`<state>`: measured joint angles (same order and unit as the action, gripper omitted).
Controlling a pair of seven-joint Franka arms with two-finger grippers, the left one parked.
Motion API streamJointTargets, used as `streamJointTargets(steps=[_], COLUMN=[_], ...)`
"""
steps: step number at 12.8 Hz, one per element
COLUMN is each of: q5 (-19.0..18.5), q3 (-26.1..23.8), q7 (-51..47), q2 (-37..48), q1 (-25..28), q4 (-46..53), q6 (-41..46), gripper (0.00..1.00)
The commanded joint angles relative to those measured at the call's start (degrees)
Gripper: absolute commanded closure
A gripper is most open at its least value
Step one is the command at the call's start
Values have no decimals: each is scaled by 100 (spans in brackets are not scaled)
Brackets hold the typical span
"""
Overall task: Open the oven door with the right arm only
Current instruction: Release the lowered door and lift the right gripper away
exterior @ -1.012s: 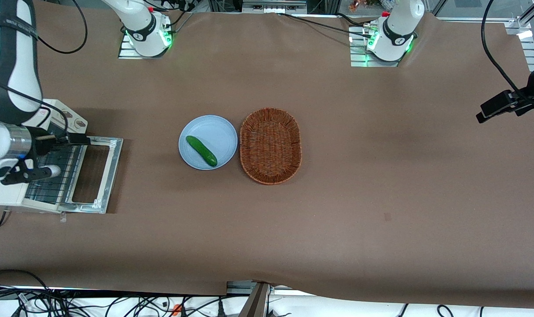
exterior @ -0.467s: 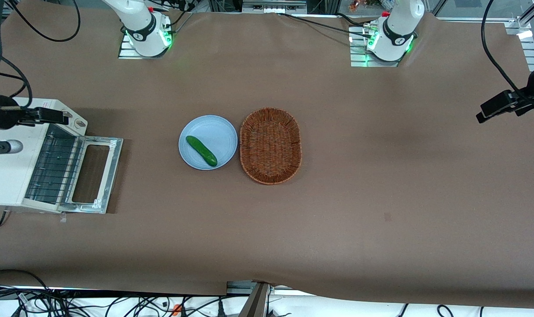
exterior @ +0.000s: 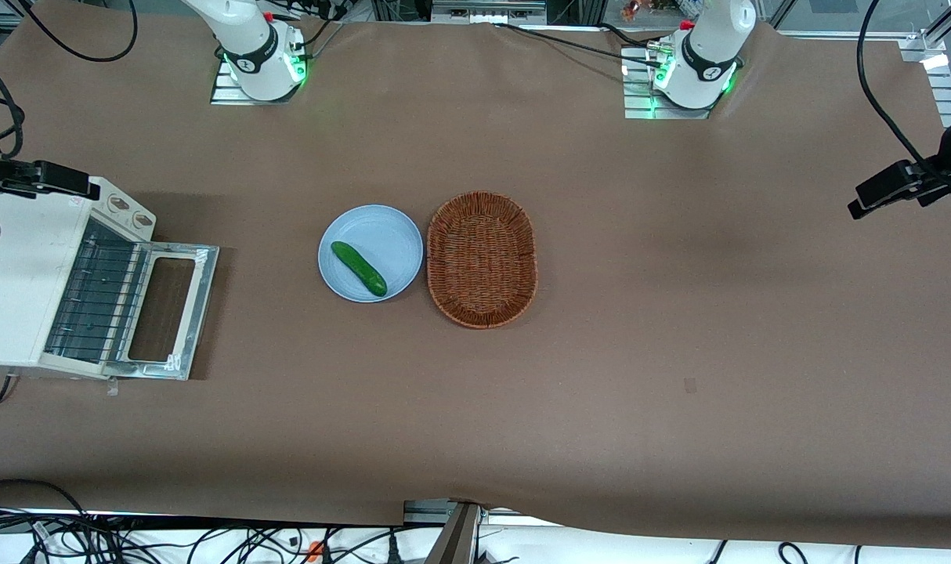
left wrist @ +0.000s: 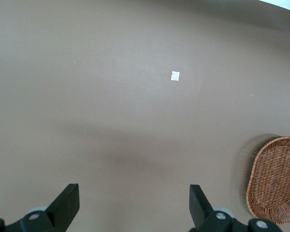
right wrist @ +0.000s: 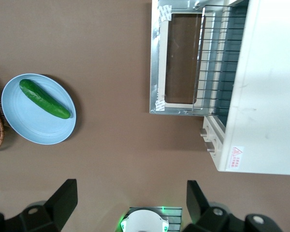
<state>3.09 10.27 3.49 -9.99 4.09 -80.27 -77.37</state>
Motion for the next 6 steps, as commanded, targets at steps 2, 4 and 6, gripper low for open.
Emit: streamJointTargets(steps=[2, 4, 6], q5=[-124, -115, -115], q3=[-33, -42, -33], q7=[-112, -112, -112], q2=[331, 384, 384], q1=[30, 22, 21], q4=[-103, -120, -94], q6=[-164, -147, -199], gripper=[0, 0, 0])
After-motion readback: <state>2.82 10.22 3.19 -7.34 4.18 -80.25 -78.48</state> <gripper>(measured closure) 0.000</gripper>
